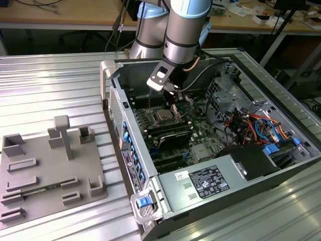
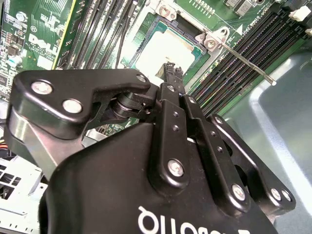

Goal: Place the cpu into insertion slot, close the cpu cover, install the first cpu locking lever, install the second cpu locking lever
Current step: 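Close the cpu cover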

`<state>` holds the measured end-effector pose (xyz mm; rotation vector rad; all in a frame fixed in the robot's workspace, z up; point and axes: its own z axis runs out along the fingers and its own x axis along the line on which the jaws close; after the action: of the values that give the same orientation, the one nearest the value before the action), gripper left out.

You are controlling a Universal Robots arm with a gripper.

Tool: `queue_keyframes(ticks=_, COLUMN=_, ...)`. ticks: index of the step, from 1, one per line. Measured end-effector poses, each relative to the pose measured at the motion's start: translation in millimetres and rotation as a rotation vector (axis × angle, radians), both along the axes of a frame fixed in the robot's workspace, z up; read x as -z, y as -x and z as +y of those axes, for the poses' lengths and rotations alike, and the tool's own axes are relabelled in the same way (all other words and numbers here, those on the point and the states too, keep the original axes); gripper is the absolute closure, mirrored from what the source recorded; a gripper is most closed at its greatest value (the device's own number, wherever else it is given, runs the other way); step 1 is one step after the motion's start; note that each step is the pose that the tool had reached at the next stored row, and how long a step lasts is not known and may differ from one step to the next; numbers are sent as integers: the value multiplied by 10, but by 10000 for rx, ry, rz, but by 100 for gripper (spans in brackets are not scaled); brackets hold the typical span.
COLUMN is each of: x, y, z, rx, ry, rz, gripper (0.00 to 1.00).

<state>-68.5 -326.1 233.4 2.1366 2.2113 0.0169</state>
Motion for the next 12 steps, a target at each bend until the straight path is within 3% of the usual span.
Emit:
queue_keyframes(ticks=3, x=0, y=-22, z=0, rx=0, ry=1, rz=0, gripper=89)
queue_keyframes(ticks=7, x=0, y=-173, z=0, rx=0, ry=0, rz=1, gripper=89)
queue_keyframes(ticks=10, x=-8, y=-189, z=0, rx=0, ry=10, rz=8, gripper=89)
queue_keyframes(ticks=12, x=-52, y=-190, z=0, rx=1, ry=9, rz=8, gripper=89)
